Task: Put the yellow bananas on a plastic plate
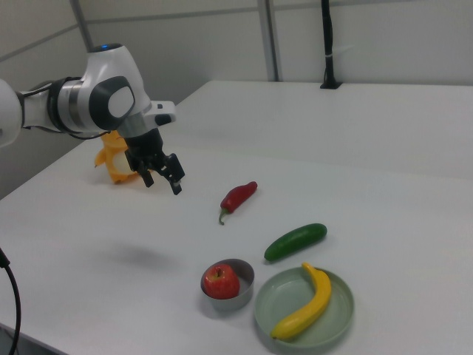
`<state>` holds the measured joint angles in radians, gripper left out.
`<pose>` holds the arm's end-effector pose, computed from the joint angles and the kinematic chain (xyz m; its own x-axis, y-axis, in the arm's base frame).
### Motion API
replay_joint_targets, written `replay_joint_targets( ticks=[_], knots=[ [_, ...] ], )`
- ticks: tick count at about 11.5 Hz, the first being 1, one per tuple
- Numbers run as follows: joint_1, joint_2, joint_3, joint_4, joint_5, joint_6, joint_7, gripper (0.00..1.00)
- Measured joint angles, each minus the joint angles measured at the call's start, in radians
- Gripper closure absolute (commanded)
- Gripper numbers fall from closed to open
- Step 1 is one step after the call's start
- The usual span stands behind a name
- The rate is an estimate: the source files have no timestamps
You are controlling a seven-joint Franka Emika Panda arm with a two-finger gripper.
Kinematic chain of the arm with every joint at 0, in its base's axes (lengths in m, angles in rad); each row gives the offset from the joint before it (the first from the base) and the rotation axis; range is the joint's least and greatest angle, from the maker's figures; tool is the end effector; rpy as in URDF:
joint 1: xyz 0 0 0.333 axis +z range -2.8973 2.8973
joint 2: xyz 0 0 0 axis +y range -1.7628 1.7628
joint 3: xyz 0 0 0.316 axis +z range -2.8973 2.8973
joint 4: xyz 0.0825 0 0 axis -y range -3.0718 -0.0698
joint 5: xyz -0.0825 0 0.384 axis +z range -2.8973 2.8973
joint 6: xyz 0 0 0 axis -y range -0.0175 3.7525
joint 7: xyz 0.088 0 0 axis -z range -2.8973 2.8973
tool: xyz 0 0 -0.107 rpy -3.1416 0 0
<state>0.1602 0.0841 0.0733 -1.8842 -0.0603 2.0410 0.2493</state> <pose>0.5753 0.1324 0.4682 0.9966 0.0103 0.0822 0.0078 -0.9995 0.0301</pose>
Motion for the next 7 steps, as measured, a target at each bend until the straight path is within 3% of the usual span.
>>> replay_joint_targets(
  ticks=[3, 7],
  knots=[
    [0.002, -0.012, -0.034, 0.0, 0.0, -0.061, -0.145, 0.0],
    [0.003, -0.016, -0.034, 0.0, 0.011, -0.071, -0.162, 0.0]
  ],
)
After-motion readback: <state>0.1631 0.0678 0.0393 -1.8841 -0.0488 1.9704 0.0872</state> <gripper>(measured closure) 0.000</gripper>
